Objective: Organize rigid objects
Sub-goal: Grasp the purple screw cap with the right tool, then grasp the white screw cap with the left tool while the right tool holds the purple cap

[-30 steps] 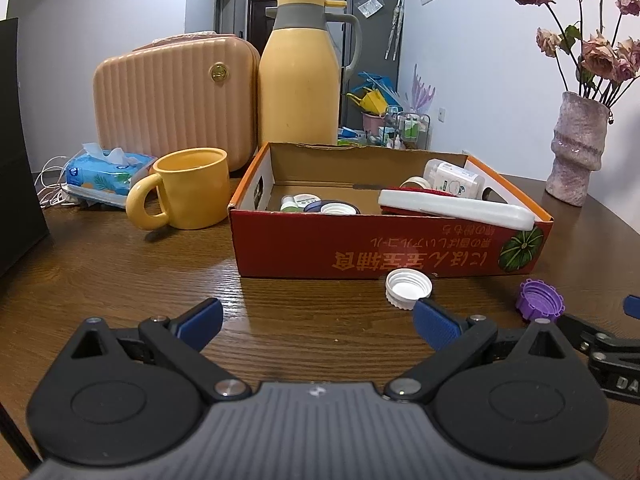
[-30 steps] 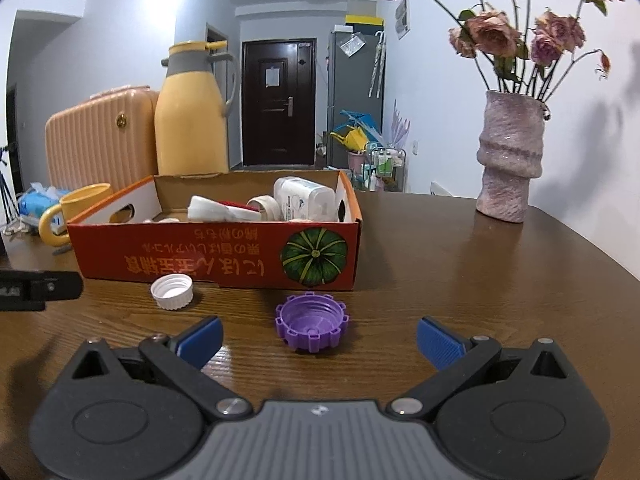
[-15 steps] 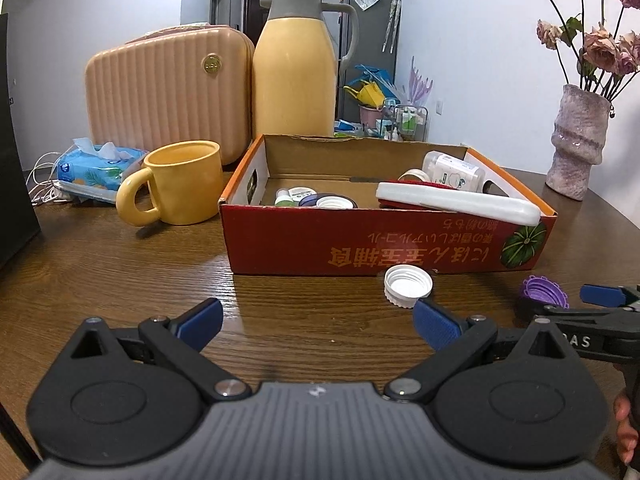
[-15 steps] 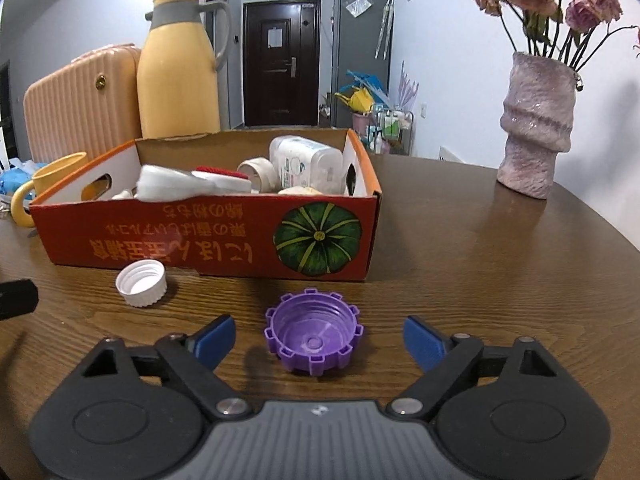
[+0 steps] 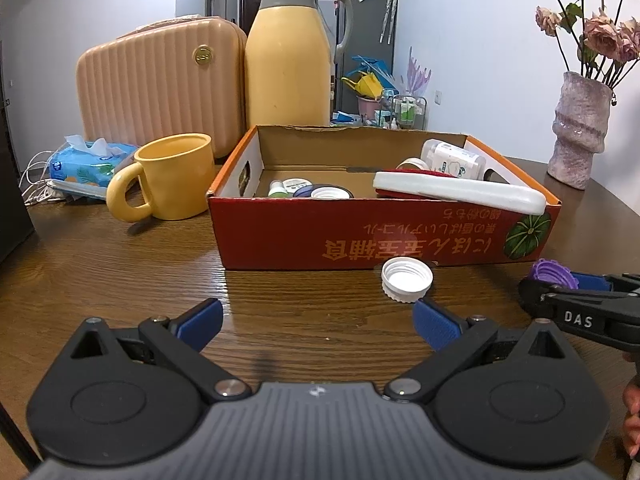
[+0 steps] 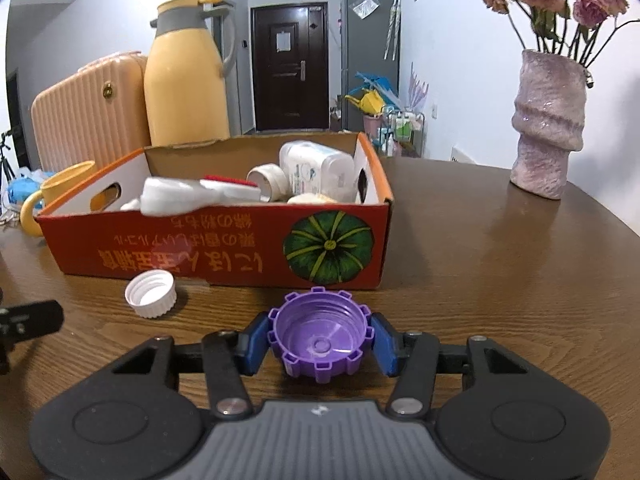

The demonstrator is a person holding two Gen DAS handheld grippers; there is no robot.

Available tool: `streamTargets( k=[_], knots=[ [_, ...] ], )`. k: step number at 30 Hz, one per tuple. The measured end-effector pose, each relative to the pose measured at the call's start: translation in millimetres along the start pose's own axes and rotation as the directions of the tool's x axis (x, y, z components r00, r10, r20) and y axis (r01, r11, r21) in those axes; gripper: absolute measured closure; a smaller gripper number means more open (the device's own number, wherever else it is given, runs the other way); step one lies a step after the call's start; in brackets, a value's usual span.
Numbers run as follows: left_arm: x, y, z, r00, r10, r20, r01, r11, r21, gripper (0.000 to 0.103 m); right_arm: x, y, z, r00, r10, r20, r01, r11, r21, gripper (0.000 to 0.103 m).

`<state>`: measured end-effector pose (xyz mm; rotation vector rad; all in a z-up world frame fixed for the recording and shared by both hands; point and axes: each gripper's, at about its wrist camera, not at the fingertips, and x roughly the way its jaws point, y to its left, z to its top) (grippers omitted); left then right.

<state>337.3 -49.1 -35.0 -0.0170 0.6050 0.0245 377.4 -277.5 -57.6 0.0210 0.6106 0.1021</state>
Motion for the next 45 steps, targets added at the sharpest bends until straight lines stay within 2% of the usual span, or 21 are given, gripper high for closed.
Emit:
streamTargets(
  k=[6, 14, 20, 30, 35, 36, 39, 41, 45],
  knots=[
    [10.5, -9.2, 4.8, 1.0, -0.013, -0.014, 0.013, 1.0, -0.003, 0.0, -7.9, -9.5, 3.6, 0.999, -0.015, 0.035, 0.014, 0.999, 0.031, 0.051],
    [37.9, -30.5, 10.7, 0.996, -0.029, -0.079, 0.028, 1.0, -0.014, 0.0, -11.8, -28.2, 6.5, 0.997, -0.045, 0.066, 0.04, 0.996, 0.074, 0.051],
    [57.8, -48.2, 14.4, 0.994, -0.004, -0.108, 0.003, 1.0, -0.004, 0.0, -12.1, -43.6, 7.8, 0.994, -0.073, 0.082, 0.063, 0.992, 0.112, 0.051],
    [75.7, -67.5, 21.8, 0.994, 0.047, -0.101, -0.047, 0.999, 0.007, 0.0, -8.7, -57.7, 7.1, 0.992, -0.096, 0.077, 0.086, 0.988, 0.13, 0.051],
    [84.6, -65.8, 24.4, 0.991, 0.049, -0.123, -0.05, 0.999, -0.003, 0.023, -8.2, -55.2, 6.2, 0.993, -0.09, 0.072, 0.081, 0.99, 0.118, 0.051],
    [86.4, -64.9, 24.9, 0.991, 0.046, -0.128, -0.047, 0.999, -0.006, 0.024, -8.0, -54.7, 6.0, 0.993, -0.089, 0.072, 0.081, 0.99, 0.116, 0.051],
    [88.6, -63.4, 26.4, 0.991, 0.041, -0.124, -0.041, 0.999, -0.001, 0.04, -8.5, -53.9, 5.5, 0.994, -0.085, 0.07, 0.077, 0.991, 0.114, 0.051],
    [88.2, -63.5, 26.9, 0.992, 0.04, -0.116, -0.04, 0.999, 0.004, 0.059, -8.7, -52.9, 5.1, 0.994, -0.084, 0.07, 0.076, 0.991, 0.109, 0.051],
    [86.4, -61.6, 27.6, 0.993, 0.025, -0.112, -0.025, 1.0, 0.001, 0.062, -9.1, -51.8, 4.9, 0.994, -0.082, 0.07, 0.074, 0.992, 0.104, 0.051]
  ],
)
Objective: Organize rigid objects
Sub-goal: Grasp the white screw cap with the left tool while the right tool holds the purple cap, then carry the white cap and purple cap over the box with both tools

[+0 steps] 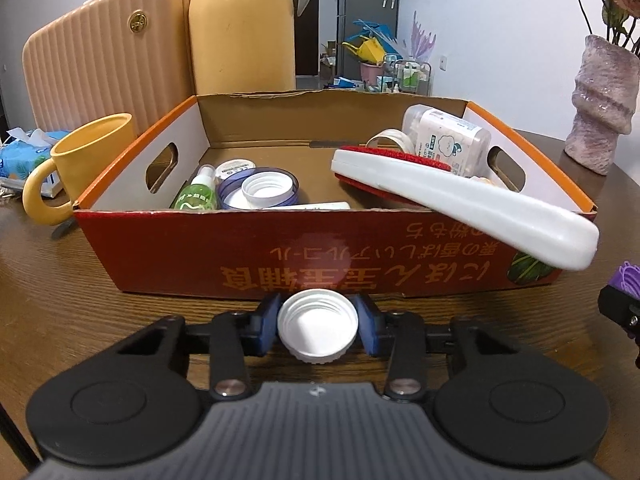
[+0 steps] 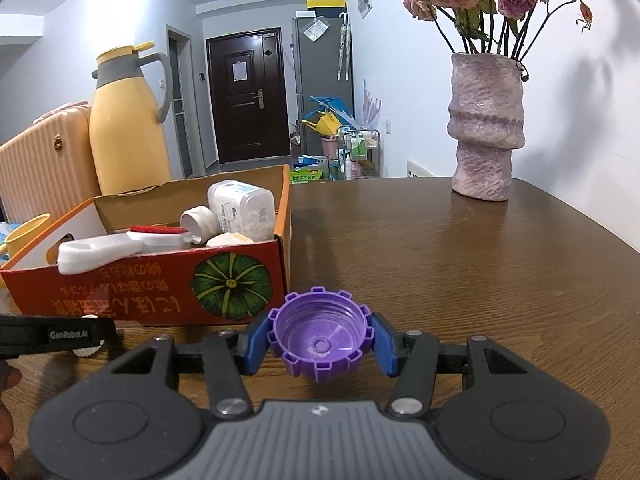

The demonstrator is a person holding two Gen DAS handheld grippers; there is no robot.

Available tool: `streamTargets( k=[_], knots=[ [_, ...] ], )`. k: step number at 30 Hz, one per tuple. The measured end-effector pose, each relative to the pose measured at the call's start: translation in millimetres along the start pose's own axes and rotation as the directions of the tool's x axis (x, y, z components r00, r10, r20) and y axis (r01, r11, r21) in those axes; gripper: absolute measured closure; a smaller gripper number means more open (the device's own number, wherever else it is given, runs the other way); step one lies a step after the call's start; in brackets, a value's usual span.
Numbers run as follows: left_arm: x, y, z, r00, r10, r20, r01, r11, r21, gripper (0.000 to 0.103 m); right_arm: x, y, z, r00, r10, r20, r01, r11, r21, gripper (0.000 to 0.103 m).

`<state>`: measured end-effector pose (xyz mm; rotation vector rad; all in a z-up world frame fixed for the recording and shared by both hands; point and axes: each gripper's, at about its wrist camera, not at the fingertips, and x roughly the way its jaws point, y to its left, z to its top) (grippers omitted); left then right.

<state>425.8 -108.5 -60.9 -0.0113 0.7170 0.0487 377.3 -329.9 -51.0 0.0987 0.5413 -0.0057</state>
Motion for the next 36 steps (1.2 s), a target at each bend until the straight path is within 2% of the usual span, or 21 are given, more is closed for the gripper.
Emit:
streamTargets(
  k=[11, 23, 36],
  knots=[
    [-8.9, 10.3, -1.8, 1.0, -0.019, 0.009, 0.019, 1.0, -0.016, 0.062, -4.9, 1.6, -0.3, 1.0, 0.006, 0.019, -0.006, 1.0, -0.004, 0.051],
    [-39.5, 34.6, -7.8, 0.997, -0.011, 0.075, 0.014, 0.999, -0.044, 0.062, -22.7, 9.2, -2.3, 0.995, 0.009, 0.103, -0.006, 0.999, -0.032, 0.051],
    [-86.0, 48.7, -16.2, 0.985, -0.036, 0.169, 0.047, 0.997, -0.057, 0.062, -54.8, 30.4, -2.8, 0.981, 0.061, 0.184, -0.05, 0.997, -0.062, 0.051]
  ],
)
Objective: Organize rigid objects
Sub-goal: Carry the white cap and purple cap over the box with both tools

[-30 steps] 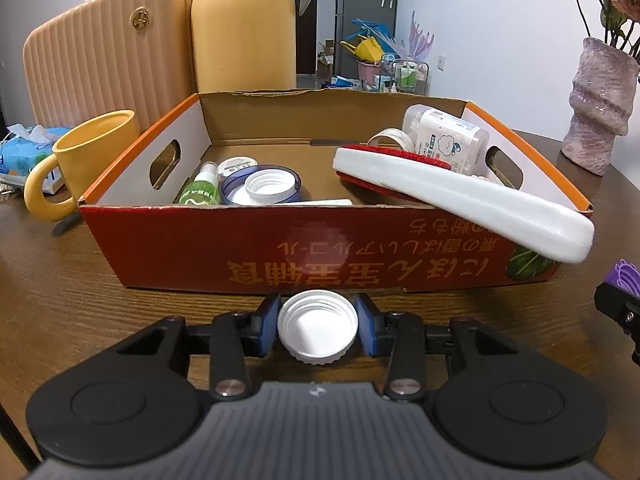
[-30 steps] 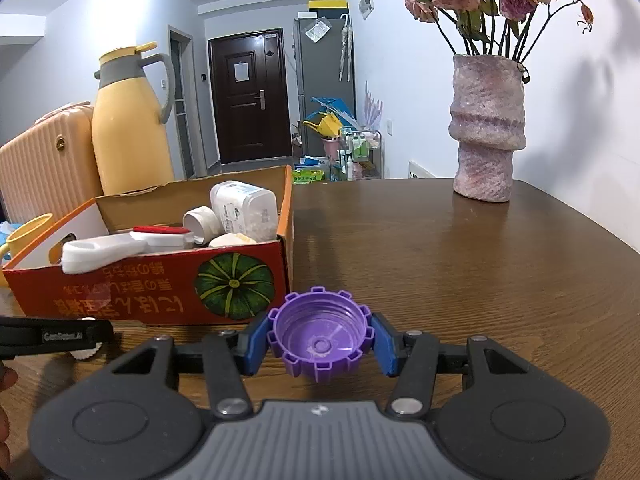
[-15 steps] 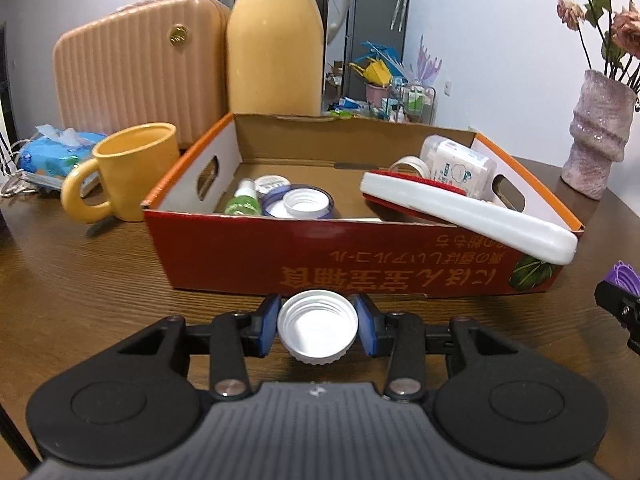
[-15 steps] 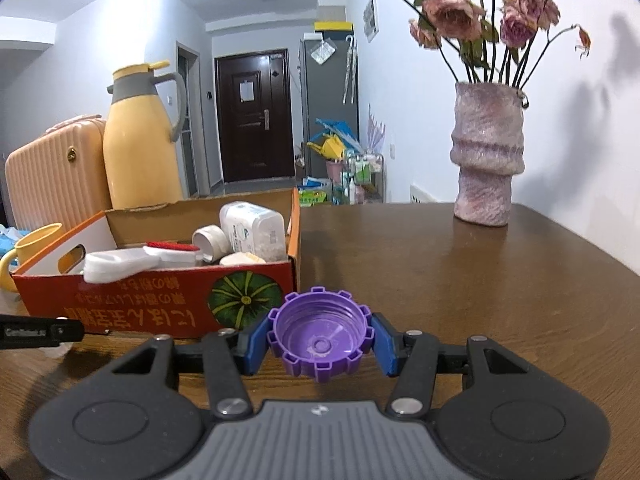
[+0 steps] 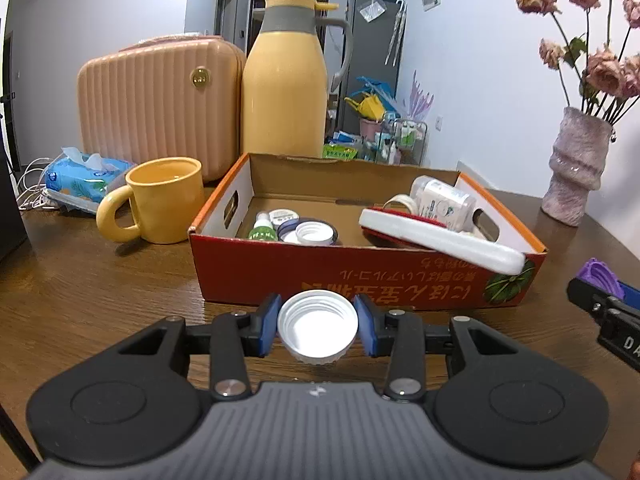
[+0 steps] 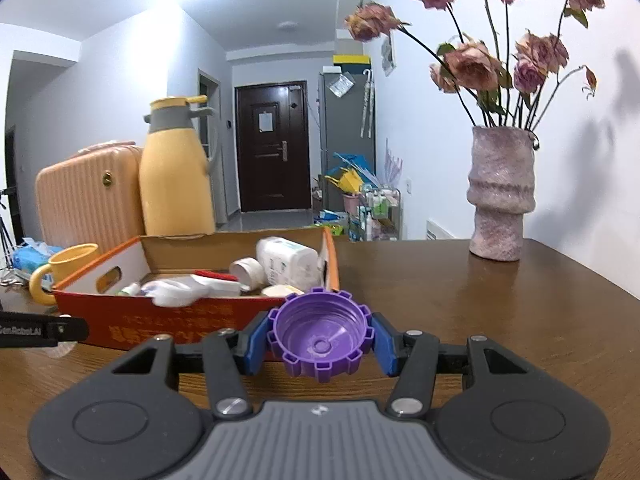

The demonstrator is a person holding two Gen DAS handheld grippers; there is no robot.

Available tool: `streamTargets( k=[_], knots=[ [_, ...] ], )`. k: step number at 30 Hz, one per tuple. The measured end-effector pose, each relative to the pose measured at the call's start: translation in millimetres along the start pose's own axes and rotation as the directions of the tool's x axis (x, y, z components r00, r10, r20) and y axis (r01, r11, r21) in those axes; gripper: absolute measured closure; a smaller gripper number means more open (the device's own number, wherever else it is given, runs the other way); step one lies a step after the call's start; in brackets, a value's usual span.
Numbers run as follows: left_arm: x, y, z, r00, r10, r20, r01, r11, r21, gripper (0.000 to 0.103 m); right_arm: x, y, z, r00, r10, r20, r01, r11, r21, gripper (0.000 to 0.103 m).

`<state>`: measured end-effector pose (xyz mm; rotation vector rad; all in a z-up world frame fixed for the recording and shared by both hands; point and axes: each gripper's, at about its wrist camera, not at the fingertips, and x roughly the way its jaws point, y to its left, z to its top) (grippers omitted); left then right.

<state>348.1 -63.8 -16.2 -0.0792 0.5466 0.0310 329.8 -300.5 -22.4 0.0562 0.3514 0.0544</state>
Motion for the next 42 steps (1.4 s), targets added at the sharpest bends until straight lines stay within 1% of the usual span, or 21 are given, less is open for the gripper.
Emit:
streamTargets(
  k=[8, 18, 29, 37, 42],
  knots=[
    [-18.8, 6.3, 1.4, 0.999, -0.038, 0.032, 0.039, 0.999, -0.012, 0.062, -7.8, 16.0, 2.7, 0.999, 0.03, 0.021, -0.03, 1.0, -0.001, 0.051],
    [-27.6, 10.2, 14.8, 0.996, -0.05, 0.08, 0.052, 0.998, -0.019, 0.062, -10.1, 22.0, 16.4, 0.998, 0.039, 0.054, -0.04, 0.999, 0.018, 0.051],
    [-15.6, 9.8, 36.5, 0.992, -0.058, 0.11, 0.063, 0.997, -0.034, 0.062, 2.2, 32.6, 39.3, 0.995, 0.062, 0.082, -0.062, 0.998, 0.007, 0.051],
    [3.4, 9.4, 51.4, 0.992, -0.047, 0.114, 0.054, 0.997, -0.057, 0.062, 27.2, 39.9, 49.9, 0.994, 0.075, 0.079, -0.076, 0.997, 0.007, 0.051],
    [18.0, 8.2, 57.6, 0.993, -0.029, 0.119, 0.035, 0.998, -0.054, 0.062, 46.1, 44.6, 53.5, 0.994, 0.077, 0.071, -0.078, 0.997, 0.008, 0.051]
  ],
)
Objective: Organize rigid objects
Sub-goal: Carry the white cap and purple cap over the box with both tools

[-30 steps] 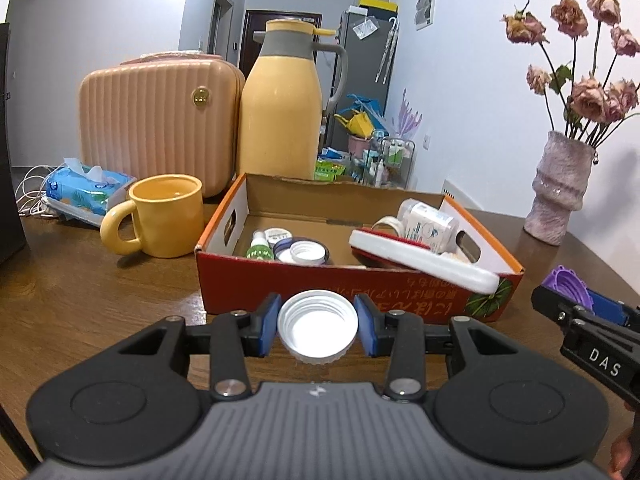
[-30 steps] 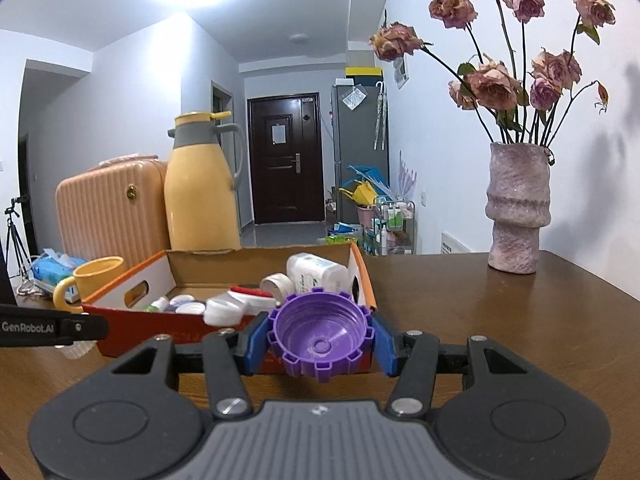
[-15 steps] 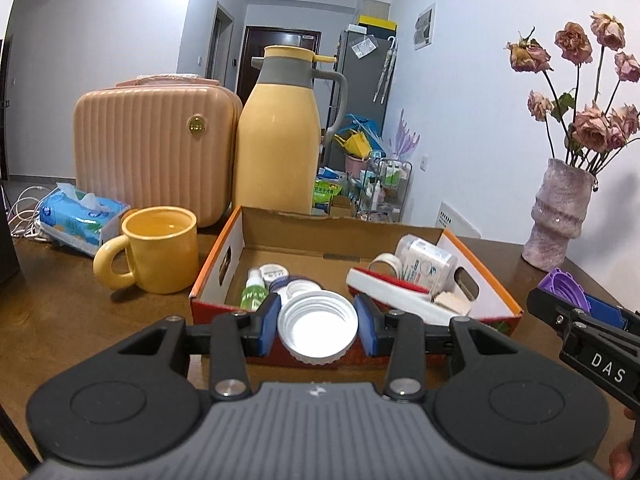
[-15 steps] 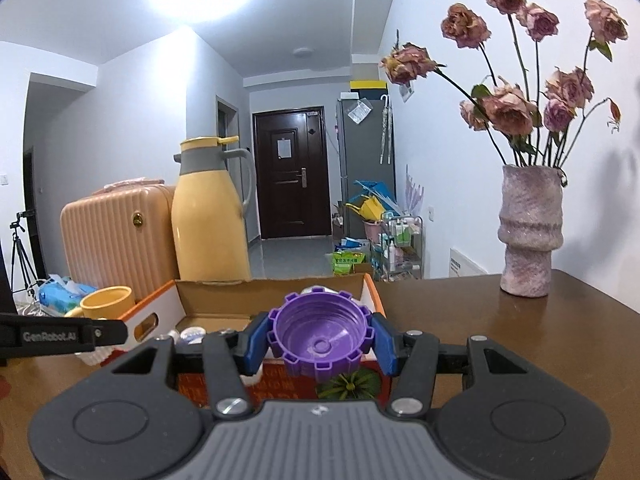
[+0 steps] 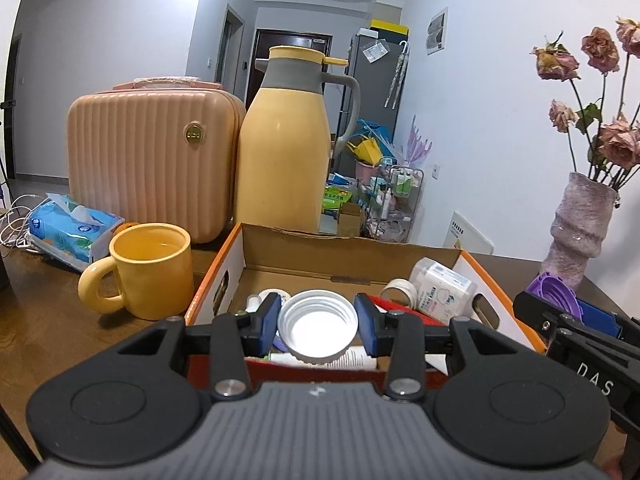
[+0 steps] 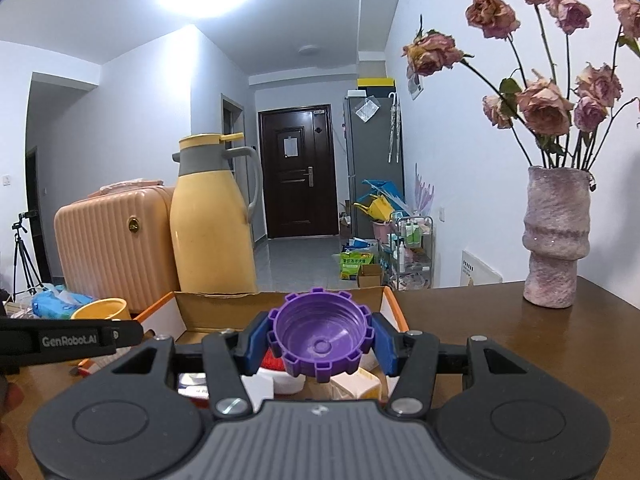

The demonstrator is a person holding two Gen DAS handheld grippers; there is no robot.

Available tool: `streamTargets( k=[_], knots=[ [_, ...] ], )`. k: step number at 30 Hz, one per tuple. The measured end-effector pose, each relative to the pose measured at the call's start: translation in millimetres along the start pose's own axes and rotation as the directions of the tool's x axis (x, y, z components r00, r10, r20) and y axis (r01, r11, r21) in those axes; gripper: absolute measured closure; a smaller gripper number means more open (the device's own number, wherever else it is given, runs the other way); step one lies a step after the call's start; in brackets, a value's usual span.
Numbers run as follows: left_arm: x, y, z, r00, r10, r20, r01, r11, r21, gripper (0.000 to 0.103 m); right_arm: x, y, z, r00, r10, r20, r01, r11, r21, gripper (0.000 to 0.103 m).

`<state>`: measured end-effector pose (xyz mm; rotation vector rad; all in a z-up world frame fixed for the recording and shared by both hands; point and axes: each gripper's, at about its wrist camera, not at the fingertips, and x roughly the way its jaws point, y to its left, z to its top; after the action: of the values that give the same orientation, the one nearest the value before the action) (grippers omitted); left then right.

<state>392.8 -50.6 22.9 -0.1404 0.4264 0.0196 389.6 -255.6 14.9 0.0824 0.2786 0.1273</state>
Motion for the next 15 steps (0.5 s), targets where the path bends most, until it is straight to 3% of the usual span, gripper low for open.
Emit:
streamTargets(
  k=[15],
  knots=[
    [50.5, -0.7, 12.5, 0.999, 0.047, -0.011, -0.046, 0.999, 0.018, 0.062, 52.5, -3.1, 9.3, 0.999, 0.003, -0.041, -0.003, 1.0, 0.004, 0.051]
  ],
)
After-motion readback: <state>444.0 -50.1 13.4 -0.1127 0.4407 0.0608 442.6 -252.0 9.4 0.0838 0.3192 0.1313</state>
